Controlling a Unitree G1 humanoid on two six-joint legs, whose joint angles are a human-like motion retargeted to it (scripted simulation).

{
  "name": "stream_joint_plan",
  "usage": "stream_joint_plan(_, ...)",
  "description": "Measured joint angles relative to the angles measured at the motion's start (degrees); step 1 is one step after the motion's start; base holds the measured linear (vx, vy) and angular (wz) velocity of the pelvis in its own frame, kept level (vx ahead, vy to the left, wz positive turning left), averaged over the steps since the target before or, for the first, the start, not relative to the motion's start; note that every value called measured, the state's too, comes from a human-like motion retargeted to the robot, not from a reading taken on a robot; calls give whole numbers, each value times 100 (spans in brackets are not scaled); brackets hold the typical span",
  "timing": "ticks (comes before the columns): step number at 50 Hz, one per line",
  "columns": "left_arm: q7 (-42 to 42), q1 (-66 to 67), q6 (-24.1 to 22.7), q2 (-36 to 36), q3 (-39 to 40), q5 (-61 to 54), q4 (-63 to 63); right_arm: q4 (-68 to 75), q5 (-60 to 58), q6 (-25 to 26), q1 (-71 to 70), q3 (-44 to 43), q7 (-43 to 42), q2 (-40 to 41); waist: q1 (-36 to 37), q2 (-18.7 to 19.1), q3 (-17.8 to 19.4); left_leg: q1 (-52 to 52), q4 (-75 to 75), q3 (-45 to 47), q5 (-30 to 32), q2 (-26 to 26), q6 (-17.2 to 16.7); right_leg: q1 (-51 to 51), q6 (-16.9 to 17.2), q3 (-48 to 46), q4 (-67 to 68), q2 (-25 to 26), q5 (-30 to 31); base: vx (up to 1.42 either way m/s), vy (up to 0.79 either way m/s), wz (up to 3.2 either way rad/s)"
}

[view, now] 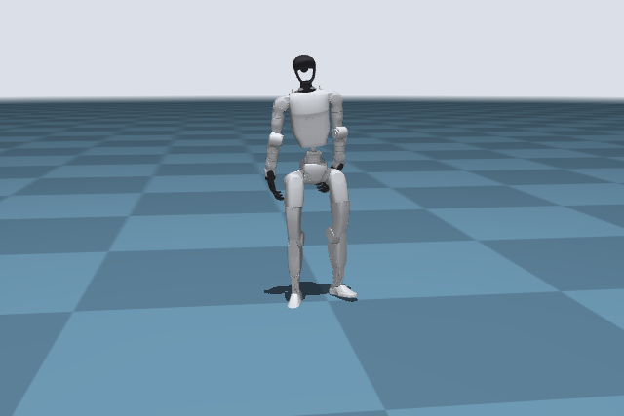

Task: In place motions

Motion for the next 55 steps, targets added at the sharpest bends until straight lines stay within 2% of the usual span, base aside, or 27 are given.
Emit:
stream_joint_plan(5, -137, -1025, 256, 578, -283, -768, 0, -116, 976, 31, -1097, 51, 389, 108, 32, -79, 199, 144, 8, 18, 55, 14, 10, 156, -35, -26, -3, 18, 34, -12, -2, 1)
stream_joint_plan(9, -245, -2170, 182, 1052, -375, -849, -33, -563, 1177, 100, -2202, 31, 649, 312, -12, -59, 148, 160, 13, 6, 88, 27, 9, 196, -51, -56, -10, 34, 53, -10, 2, 8)
stream_joint_plan(16, -514, -4073, 64, 1596, -915, -1028, -580, -1288, 1467, -94, -3998, -183, 1118, 591, 126, -181, -9, 239, 37, -46, 112, 3, 18, 327, -69, -124, -3, 12, 53, -3, -3, 7)
stream_joint_plan(27, 80, -6148, -264, 1791, -1534, -1976, -883, -1651, 2654, -478, -5731, 20, 663, 623, 286, -308, -491, 257, 53, -65, 59, -2, 17, 341, -62, -129, 15, 12, 6, 7, -4, 0)
stream_joint_plan(32, 514, -6612, -567, 1914, -1801, -2379, -998, -1611, 2940, -574, -6184, 428, 493, 522, 342, -302, -639, 268, 40, -29, 30, 3, 12, 301, -62, -85, 26, 23, -6, 2, 1, -4)
stream_joint_plan(41, 1661, -6907, -1550, 2036, -2122, -3194, -890, -1654, 2597, -842, -6420, 926, 161, 416, 381, -278, -853, 292, 23, -34, -5, 0, 15, 311, -57, -92, 37, 38, -45, 7, 9, 0)
stream_joint_plan(47, 1405, -6914, -1361, 2101, -2367, -2887, -643, -1639, 2231, -993, -6395, 1041, -26, 348, 391, -281, -899, 307, 51, -82, -26, -10, 21, 365, -53, -131, 55, 26, -75, 7, 13, 7)
stream_joint_plan(55, 1146, -6898, -1295, 2106, -2385, -2809, -621, -1532, 2533, -1010, -6375, 971, -122, 314, 419, -262, -907, 280, 69, -106, -23, -26, 25, 355, -51, -147, 71, 0, -77, 2, 8, 3)
